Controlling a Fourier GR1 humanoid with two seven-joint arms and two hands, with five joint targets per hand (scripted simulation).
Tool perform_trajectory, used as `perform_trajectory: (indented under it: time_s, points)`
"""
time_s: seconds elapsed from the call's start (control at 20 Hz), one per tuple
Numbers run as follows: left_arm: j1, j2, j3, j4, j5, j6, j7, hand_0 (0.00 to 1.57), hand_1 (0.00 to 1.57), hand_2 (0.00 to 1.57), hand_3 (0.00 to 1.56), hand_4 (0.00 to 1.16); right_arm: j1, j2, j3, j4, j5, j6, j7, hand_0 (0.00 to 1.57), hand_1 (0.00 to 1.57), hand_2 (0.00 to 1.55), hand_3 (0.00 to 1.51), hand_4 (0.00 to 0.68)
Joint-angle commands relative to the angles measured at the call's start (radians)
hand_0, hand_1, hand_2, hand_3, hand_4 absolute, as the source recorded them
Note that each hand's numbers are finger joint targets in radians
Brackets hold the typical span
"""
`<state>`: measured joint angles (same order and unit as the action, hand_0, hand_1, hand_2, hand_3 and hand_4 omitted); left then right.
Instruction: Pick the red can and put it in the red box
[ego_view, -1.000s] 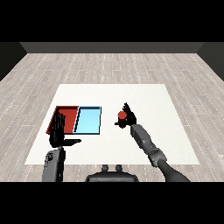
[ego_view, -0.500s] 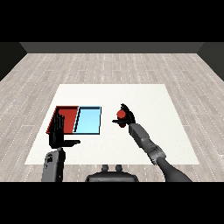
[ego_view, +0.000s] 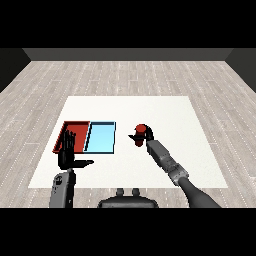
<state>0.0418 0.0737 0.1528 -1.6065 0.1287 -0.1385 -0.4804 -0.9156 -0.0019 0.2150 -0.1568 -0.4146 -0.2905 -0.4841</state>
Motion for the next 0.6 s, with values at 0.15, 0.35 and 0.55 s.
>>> perform_trajectory:
  time_s: [0.15, 0.35, 0.55]
  points:
    - [0.037, -0.027, -0.035, -0.034, -0.035, 0.025, 0.009, 0.00, 0.00, 0.00, 0.00, 0.00, -0.002, 0.002, 0.035, 0.048, 0.011, -0.037, 0.030, 1.53, 1.53, 1.49, 1.42, 0.527]
    - [-0.063, 0.002, 0.004, 0.017, -0.001, 0.018, 0.026, 0.00, 0.00, 0.00, 0.00, 0.00, 0.035, 0.002, 0.069, -0.039, -0.028, -0.066, -0.026, 1.48, 1.48, 1.45, 1.38, 0.534]
    - [0.003, 0.000, -0.004, -0.022, 0.020, -0.016, 0.016, 0.00, 0.00, 0.00, 0.00, 0.00, -0.015, 0.001, 0.021, -0.059, 0.012, -0.063, -0.050, 1.48, 1.48, 1.44, 1.39, 0.573]
